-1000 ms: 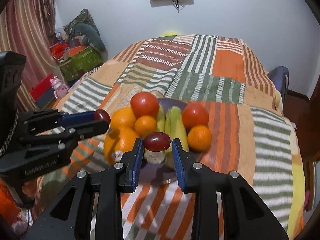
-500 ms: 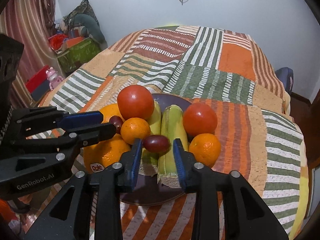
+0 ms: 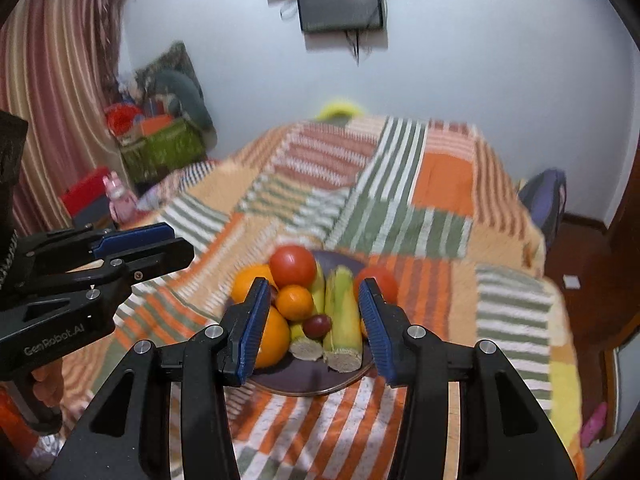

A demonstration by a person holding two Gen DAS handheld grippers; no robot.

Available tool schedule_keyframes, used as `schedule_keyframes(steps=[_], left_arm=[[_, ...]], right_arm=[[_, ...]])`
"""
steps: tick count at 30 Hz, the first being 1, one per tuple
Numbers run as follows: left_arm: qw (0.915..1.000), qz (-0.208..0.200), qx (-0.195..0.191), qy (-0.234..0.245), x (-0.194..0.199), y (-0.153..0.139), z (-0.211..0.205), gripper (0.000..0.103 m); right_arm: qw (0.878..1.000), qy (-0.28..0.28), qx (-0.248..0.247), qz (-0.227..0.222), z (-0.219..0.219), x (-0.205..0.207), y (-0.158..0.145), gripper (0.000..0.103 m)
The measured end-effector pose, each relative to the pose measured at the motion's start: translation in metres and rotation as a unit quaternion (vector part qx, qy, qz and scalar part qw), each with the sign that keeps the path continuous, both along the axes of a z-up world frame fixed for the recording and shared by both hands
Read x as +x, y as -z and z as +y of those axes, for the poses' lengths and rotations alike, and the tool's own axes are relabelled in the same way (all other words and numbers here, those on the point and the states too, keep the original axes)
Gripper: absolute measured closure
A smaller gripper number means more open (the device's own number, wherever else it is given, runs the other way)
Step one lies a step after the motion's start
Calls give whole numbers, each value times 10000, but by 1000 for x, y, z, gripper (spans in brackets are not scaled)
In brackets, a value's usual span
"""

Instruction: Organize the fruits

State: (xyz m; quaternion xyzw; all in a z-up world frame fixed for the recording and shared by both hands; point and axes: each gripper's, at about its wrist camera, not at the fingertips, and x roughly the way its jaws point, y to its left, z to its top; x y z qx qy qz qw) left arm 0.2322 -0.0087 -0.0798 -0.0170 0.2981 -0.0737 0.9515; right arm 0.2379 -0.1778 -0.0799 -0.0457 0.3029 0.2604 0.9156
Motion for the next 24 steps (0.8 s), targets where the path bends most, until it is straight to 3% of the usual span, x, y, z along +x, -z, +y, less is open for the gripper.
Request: schedule_keyframes(steps=[5, 9, 14, 17, 24], left_arm=[[9977, -675, -65, -70, -54, -51, -3, 74], [9926, -1198, -61, -180, -98, -80, -6, 55], [9861, -1631, -51, -304, -141, -104, -6, 41], [9832, -1795, 16, -340, -160, -111, -8, 38], [9790, -1997, 70, -412, -186, -115, -9, 19]], right_arm=[[9973, 73, 319, -653, -13, -53, -54, 60], [9924, 117, 579, -1079, -20, -90, -84, 59], [9851, 170, 810, -1510, -23, -130, -106, 52], [9813, 214, 898, -1691, -23, -148, -112, 43], [9770, 351, 877, -1909, -18, -163, -112, 20]])
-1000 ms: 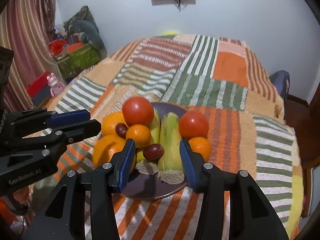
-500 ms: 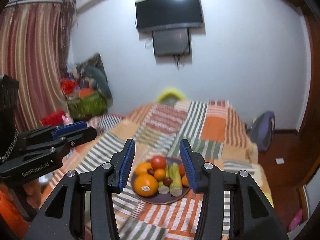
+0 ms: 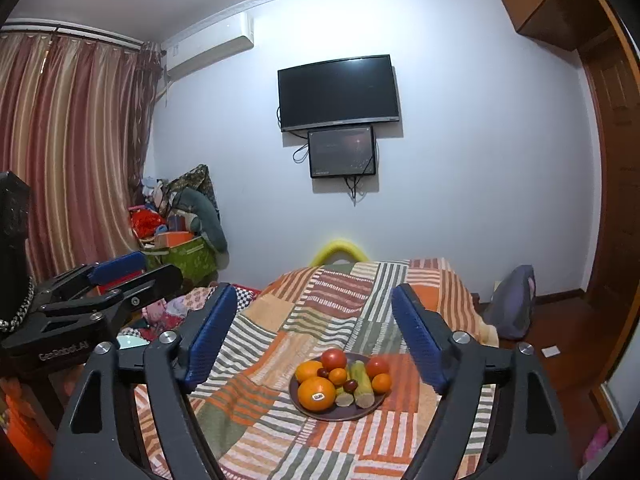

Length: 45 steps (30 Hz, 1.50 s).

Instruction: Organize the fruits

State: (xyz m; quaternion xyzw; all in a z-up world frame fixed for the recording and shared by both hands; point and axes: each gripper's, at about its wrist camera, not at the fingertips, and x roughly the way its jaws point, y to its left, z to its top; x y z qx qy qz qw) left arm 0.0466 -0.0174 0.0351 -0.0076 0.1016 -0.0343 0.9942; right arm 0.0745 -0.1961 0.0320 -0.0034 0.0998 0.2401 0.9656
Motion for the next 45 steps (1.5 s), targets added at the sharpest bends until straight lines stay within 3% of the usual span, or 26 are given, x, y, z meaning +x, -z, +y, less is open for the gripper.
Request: schedule_keyframes(steps=[6, 19, 45], left_arm=[[9999, -65, 82, -55, -7, 2, -1, 10], [9999, -34, 41, -119, -14, 10, 2, 2], [9999, 37, -52, -104, -9, 12, 3, 0]], right_arm=[[9997, 204, 6, -115, 0, -8, 2, 0], [9994, 317, 0, -126, -4, -22, 9, 0], [9989, 422, 89, -164, -12, -28, 4, 0]])
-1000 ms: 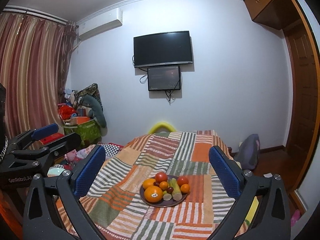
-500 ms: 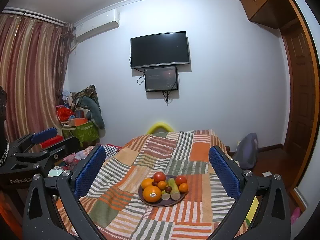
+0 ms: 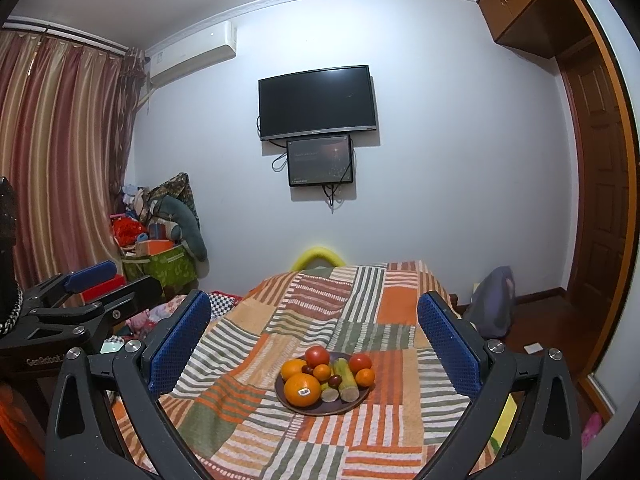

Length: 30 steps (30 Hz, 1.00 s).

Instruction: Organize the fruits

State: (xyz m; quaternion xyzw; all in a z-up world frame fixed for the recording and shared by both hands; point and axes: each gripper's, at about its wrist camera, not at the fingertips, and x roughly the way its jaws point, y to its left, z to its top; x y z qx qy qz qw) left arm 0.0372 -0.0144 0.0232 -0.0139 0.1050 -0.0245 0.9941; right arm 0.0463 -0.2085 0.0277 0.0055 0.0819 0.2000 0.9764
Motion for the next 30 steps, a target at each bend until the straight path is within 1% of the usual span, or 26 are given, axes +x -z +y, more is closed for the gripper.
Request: schedule_keyframes(steps=[25, 30], left_arm=[[9999, 9, 107, 134, -2, -1, -9, 0], [9999, 63, 50, 150, 1, 0, -9, 0]], right_arm=[[10000, 10, 58, 14, -3, 0, -5, 0], [10000, -2, 54, 21, -2, 0, -5, 0]])
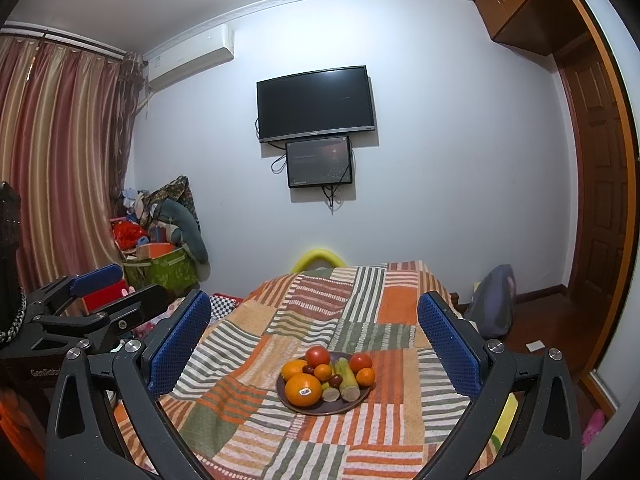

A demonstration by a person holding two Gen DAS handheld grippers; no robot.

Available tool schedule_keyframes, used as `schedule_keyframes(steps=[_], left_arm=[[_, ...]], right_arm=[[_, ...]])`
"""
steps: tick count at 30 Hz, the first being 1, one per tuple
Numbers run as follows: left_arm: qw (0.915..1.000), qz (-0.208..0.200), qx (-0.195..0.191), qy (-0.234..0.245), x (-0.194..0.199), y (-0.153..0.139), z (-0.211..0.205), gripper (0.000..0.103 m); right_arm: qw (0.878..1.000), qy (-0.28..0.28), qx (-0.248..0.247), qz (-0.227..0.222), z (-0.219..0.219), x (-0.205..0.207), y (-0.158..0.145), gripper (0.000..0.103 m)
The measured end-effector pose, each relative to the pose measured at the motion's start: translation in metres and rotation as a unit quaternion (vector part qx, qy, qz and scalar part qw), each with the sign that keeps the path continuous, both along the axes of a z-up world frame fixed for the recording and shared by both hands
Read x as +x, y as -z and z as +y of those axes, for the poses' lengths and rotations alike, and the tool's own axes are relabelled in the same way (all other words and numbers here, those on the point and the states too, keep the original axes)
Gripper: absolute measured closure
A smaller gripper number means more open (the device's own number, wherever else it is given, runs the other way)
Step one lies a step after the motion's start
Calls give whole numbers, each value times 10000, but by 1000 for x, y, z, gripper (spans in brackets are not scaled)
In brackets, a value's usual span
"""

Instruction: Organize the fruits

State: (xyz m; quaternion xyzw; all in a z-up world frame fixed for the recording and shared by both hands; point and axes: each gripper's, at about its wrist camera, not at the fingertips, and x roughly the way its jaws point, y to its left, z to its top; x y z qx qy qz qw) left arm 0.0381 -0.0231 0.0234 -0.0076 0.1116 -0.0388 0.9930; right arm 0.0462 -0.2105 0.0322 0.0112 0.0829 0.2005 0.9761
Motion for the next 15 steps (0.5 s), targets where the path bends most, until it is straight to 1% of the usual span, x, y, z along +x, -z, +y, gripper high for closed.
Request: schedule_keyframes(steps=[15], left_arm=[[10000, 87, 3, 26, 3, 6, -1, 0]], right_arm=[[10000, 6, -20, 38, 2, 1, 2, 0]])
